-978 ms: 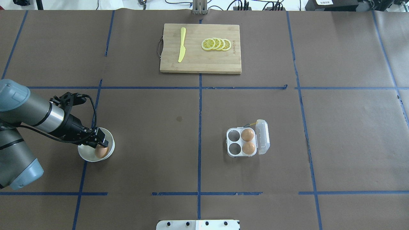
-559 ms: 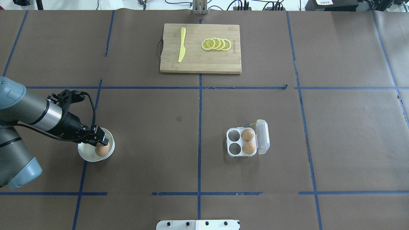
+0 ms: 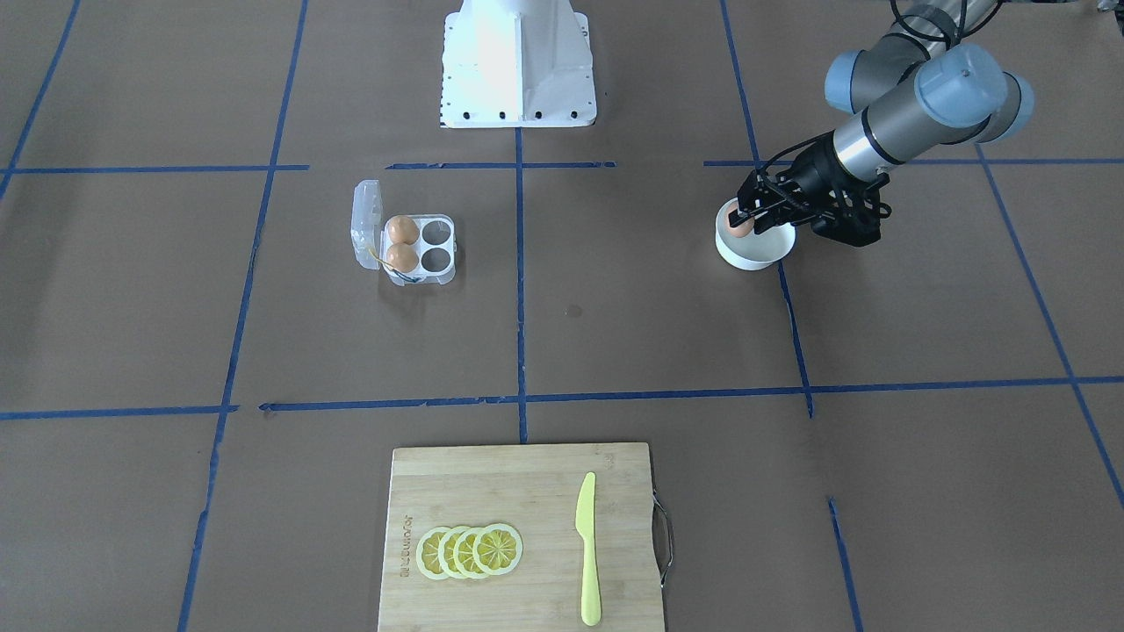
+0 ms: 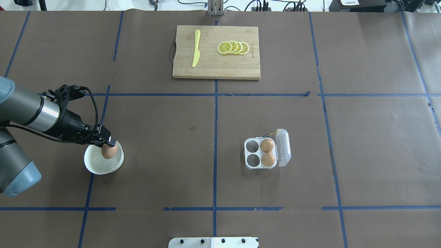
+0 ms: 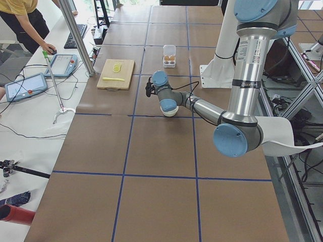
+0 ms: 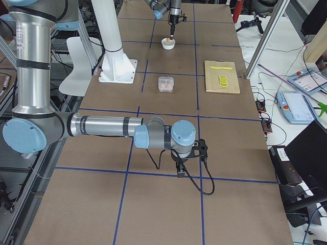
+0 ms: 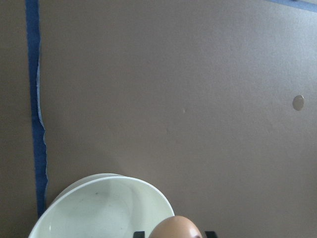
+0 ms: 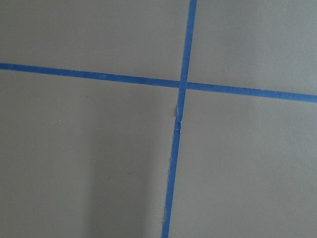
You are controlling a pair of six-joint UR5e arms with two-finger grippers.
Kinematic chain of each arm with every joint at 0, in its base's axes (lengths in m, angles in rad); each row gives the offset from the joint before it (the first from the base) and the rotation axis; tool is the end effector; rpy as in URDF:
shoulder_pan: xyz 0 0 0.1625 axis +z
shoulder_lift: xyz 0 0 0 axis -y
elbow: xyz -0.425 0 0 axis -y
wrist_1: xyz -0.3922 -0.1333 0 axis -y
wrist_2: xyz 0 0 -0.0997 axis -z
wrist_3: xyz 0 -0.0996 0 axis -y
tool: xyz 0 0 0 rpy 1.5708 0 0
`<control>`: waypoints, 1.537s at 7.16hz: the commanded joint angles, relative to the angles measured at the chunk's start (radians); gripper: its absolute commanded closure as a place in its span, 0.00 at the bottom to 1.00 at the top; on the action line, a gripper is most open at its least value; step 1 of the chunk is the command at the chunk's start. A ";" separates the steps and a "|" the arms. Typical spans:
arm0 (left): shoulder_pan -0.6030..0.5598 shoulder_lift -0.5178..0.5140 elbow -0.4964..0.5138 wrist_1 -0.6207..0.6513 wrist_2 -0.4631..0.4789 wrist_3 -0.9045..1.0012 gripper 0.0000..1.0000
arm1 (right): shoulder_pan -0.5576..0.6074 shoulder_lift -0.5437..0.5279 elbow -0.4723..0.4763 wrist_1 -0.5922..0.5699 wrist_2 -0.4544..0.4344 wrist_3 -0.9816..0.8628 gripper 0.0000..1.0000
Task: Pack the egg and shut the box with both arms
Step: 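Carry the egg with the left gripper and lower it into the carton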
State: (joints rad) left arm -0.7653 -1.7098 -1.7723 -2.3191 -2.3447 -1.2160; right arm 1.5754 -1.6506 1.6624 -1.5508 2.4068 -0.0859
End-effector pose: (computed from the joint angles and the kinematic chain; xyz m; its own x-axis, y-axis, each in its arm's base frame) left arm 0.3438 -0.4186 0.3971 0.3304 0.0271 -0.9434 -0.0704 0.9975 0.0040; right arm 0.0615 -0.4598 0.6451 0.6685 -0.1062 0.7361 0.0529 0.9940 0.0953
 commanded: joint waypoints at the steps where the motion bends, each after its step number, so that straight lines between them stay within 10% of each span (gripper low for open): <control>1: 0.006 -0.173 0.033 0.120 0.005 -0.013 1.00 | 0.000 0.000 0.000 0.000 0.000 0.000 0.00; 6: 0.214 -0.659 0.271 0.247 0.258 -0.039 1.00 | 0.000 -0.003 0.010 0.000 0.003 0.000 0.00; 11: 0.330 -0.747 0.355 0.230 0.410 -0.031 1.00 | 0.000 -0.003 0.010 0.000 0.005 0.000 0.00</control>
State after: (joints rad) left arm -0.4437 -2.4327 -1.4430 -2.0865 -1.9400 -1.2474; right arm 1.5754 -1.6543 1.6720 -1.5509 2.4112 -0.0859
